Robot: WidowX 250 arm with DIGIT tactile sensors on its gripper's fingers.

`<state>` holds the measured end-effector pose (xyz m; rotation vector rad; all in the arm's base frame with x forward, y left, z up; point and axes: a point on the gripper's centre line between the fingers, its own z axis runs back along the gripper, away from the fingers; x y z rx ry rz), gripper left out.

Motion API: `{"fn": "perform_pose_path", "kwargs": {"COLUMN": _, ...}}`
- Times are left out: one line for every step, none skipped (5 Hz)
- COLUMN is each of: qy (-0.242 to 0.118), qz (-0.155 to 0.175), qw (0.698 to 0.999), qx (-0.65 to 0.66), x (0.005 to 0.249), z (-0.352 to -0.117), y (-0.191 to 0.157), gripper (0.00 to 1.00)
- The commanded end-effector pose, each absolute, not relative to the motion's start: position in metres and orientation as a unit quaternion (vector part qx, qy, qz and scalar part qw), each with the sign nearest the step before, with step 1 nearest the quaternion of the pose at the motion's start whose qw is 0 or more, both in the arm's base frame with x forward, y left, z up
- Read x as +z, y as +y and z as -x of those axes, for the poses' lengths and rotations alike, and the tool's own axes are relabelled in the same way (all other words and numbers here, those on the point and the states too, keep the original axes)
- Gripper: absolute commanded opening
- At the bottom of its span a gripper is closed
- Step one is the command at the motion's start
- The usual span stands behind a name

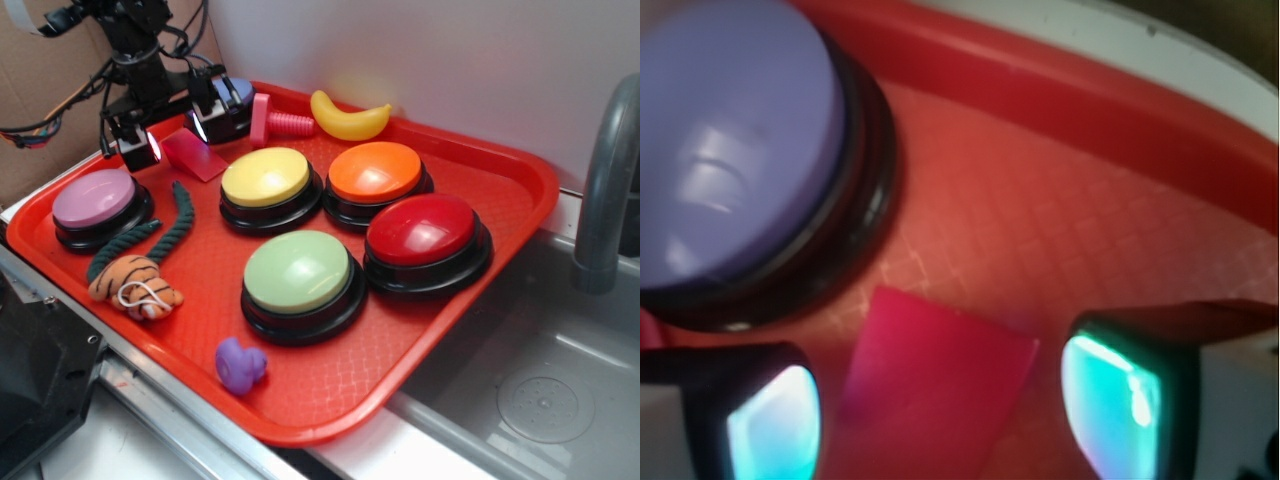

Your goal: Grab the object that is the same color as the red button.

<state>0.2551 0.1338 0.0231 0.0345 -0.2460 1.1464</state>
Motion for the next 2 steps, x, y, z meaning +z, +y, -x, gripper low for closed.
{"fn": "perform_pose_path", "kwargs": {"qy": -0.141, "qz": -0.008, "qw": 0.834, "qx": 0.534, "x": 0.0309, "z": -0.2600, "y": 0.1426, "gripper": 1.00}}
{"fn": "perform_pose_path", "kwargs": {"qy": -0.155, "qz": -0.006, "qw": 0.835, "qx": 0.528, "x": 0.0344, "z": -0.2602, "y": 0.1396, "gripper": 0.18}}
